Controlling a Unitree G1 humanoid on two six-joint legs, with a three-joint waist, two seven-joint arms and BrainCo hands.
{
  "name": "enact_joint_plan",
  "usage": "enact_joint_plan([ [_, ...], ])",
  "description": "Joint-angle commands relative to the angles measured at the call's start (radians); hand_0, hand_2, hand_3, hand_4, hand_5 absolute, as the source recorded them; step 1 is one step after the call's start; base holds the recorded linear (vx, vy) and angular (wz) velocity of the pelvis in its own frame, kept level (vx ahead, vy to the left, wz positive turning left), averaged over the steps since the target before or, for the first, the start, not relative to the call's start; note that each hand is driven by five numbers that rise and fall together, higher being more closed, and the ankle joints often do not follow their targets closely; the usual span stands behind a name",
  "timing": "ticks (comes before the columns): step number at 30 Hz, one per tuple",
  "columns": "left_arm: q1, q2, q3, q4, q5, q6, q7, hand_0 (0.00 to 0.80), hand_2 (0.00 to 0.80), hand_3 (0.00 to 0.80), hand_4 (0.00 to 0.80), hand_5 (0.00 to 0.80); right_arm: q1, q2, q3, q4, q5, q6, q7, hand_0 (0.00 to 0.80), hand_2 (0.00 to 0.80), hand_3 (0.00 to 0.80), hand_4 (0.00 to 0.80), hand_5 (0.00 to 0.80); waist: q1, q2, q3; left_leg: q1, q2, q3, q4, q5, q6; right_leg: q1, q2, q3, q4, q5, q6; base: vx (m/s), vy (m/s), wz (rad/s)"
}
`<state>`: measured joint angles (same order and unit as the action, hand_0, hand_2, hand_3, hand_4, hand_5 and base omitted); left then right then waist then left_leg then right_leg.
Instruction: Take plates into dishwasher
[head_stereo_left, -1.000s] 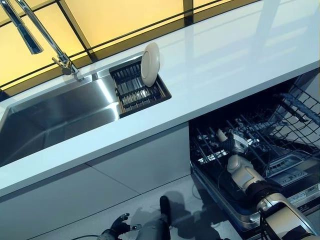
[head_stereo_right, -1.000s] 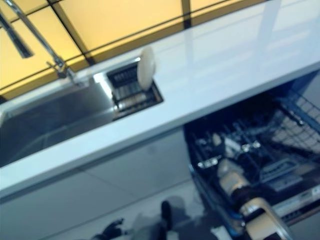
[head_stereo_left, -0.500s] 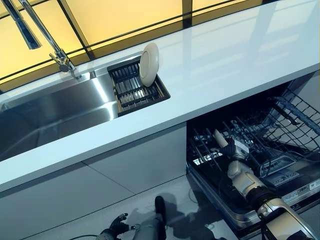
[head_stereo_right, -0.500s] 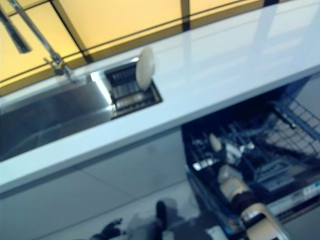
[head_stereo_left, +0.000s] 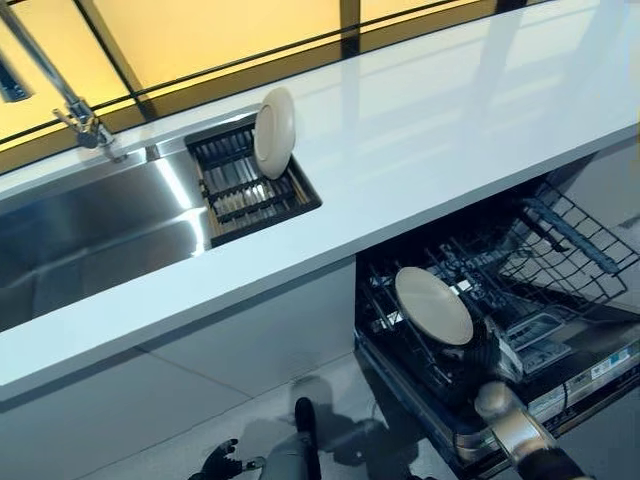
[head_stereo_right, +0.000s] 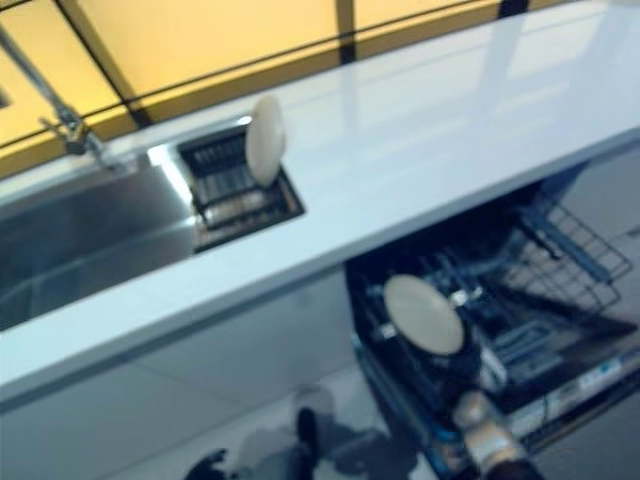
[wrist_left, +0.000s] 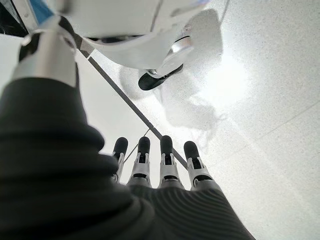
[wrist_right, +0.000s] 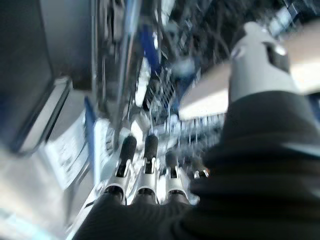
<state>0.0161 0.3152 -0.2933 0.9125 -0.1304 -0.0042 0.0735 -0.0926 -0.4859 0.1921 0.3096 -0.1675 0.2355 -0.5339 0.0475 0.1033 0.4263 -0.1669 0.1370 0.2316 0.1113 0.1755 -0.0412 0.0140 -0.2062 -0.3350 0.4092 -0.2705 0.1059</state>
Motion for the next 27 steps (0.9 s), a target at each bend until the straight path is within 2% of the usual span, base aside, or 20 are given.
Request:
enact_joint_plan([
  [1, 0.048, 0.012, 0.040, -0.046, 0.069, 0.013, 0.003, 0.000, 0.000, 0.000, 0.000, 0.000, 0.050, -0.012, -0.119, -0.125, -0.038, -0.101, 0.003, 0.000, 0.000, 0.000, 0.000, 0.000, -0.021, -0.049, -0.059, 0.013, 0.042, 0.005, 0.029, -0.030, -0.062, -0.006, -0.005, 0.043, -0.140, 0.214, 0.015, 0.094, -0.023, -0.10],
  [8, 0.129, 0.008, 0.120, -0.036, 0.133, 0.013, -0.026, 0.000, 0.000, 0.000, 0.000, 0.000, 0.237, -0.001, -0.243, -0.227, -0.042, -0.173, 0.075, 0.000, 0.000, 0.000, 0.000, 0.000, -0.053, -0.083, -0.116, 0.076, 0.066, 0.025, 0.030, -0.046, -0.068, 0.065, 0.012, 0.060, -0.183, 0.216, 0.025, 0.105, -0.054, -0.18],
  [12, 0.169, 0.002, 0.135, -0.034, 0.148, -0.004, -0.030, 0.000, 0.000, 0.000, 0.000, 0.000, 0.292, -0.005, -0.278, -0.256, -0.037, -0.190, 0.112, 0.000, 0.000, 0.000, 0.000, 0.000, -0.065, -0.093, -0.135, 0.106, 0.075, 0.038, 0.020, -0.043, -0.070, 0.098, 0.022, 0.069, -0.208, 0.221, 0.026, 0.065, -0.040, -0.11],
  [20, 0.185, -0.014, 0.144, 0.000, 0.139, -0.014, -0.025, 0.000, 0.000, 0.000, 0.000, 0.000, 0.307, -0.012, -0.325, -0.330, -0.009, -0.212, 0.104, 0.000, 0.000, 0.000, 0.000, 0.000, -0.074, -0.101, -0.173, 0.145, 0.082, 0.056, -0.010, -0.036, -0.075, 0.147, 0.033, 0.071, -0.247, 0.218, 0.028, 0.019, 0.000, -0.14],
  [27, 0.172, -0.028, 0.157, 0.053, 0.125, -0.002, -0.016, 0.000, 0.000, 0.000, 0.000, 0.000, 0.282, -0.088, -0.451, -0.482, -0.015, -0.252, 0.119, 0.000, 0.000, 0.000, 0.000, 0.000, -0.080, -0.104, -0.208, 0.174, 0.084, 0.070, -0.055, -0.029, -0.084, 0.168, 0.042, 0.067, -0.275, 0.215, 0.031, 0.001, 0.041, -0.05],
])
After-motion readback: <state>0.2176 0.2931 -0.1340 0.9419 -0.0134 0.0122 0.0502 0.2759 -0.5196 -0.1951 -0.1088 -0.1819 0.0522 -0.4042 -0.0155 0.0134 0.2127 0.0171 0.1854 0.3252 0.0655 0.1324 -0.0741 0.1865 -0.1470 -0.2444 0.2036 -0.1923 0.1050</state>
